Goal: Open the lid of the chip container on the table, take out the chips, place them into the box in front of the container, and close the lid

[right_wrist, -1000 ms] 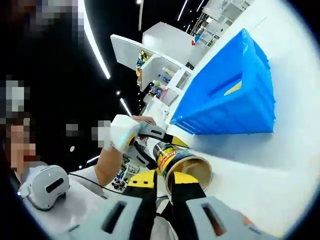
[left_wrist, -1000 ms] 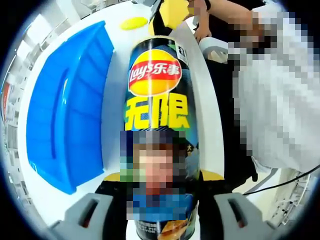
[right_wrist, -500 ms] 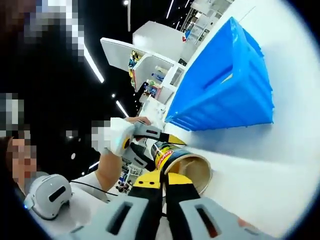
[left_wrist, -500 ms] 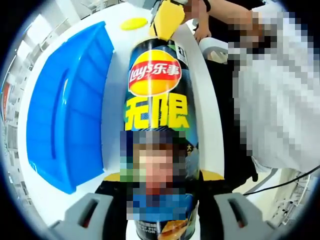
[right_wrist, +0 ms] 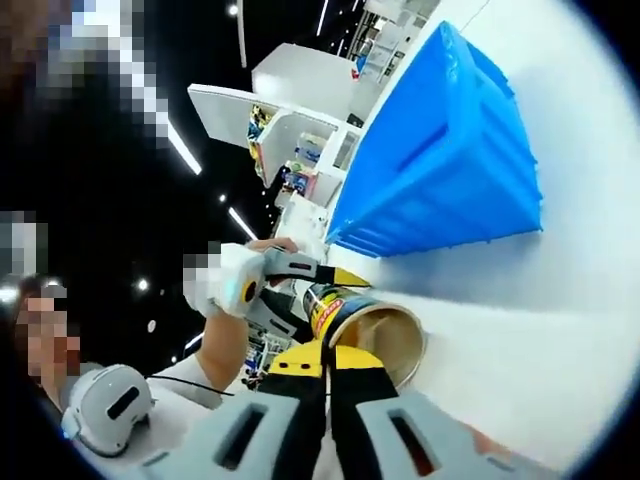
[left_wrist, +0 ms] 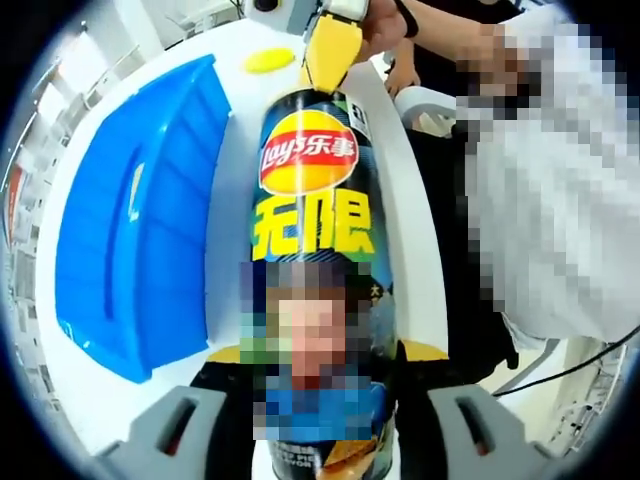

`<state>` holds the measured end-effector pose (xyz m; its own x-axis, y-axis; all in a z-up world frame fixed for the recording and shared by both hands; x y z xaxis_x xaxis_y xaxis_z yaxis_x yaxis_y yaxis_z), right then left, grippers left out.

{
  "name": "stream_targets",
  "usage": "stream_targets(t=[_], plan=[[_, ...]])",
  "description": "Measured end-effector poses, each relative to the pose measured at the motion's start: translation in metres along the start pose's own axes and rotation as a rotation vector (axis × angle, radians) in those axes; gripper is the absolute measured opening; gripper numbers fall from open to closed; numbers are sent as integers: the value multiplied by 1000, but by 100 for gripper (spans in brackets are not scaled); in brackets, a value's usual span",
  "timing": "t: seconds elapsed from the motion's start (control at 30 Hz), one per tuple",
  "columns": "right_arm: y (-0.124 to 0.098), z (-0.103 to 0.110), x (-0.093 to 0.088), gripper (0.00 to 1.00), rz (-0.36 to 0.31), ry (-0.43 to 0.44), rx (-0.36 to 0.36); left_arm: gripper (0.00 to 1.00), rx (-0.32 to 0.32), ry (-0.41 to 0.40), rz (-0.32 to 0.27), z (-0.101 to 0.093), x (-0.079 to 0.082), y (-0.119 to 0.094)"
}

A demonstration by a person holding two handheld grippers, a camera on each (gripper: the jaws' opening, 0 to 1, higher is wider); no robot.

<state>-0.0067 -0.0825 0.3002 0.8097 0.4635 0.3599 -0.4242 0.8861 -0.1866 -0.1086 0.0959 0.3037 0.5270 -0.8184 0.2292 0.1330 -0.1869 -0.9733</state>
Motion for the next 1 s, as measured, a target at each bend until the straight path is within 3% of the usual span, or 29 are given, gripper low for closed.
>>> stream_targets(t=[0.2,0.4,0.47,0.63,0.73,0.9,1.0], plan=[[1,17,6,0,-17,-37,-5,54,63,29,-42,-1,-2,-7],[-7,38,23,0,-58,-120,-56,54,125,15,-173,0,1,-13],[-11,51,29,0,-61,-157,-70,54,197,41,-238,2,6,-15],[-18,83,36,0,-34,-260,-116,54,253,29,-358,-2,17,-21],[-25,99,42,0,-19,-282,-127,54,337,37,-436,-3,26,-27],[-34,113,49,0,16,-370,-223,54,349,8,-512,-6,33,-33],[-34,124,48,0,38,-394,-231,54,360,0,-548,-7,38,-33]])
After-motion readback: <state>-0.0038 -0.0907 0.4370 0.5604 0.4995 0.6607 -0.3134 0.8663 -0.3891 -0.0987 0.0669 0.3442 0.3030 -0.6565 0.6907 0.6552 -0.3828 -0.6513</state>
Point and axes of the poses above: the point that each gripper's makers call its tool centre point, and the gripper's own axes: y roughly forward along the fingers, z roughly to its left, x roughly out of its top, the point moved 8 cm from there along -y, roughly backward along the fingers, and after that the axes turned 2 degrees about z, right-handed, at the moved point
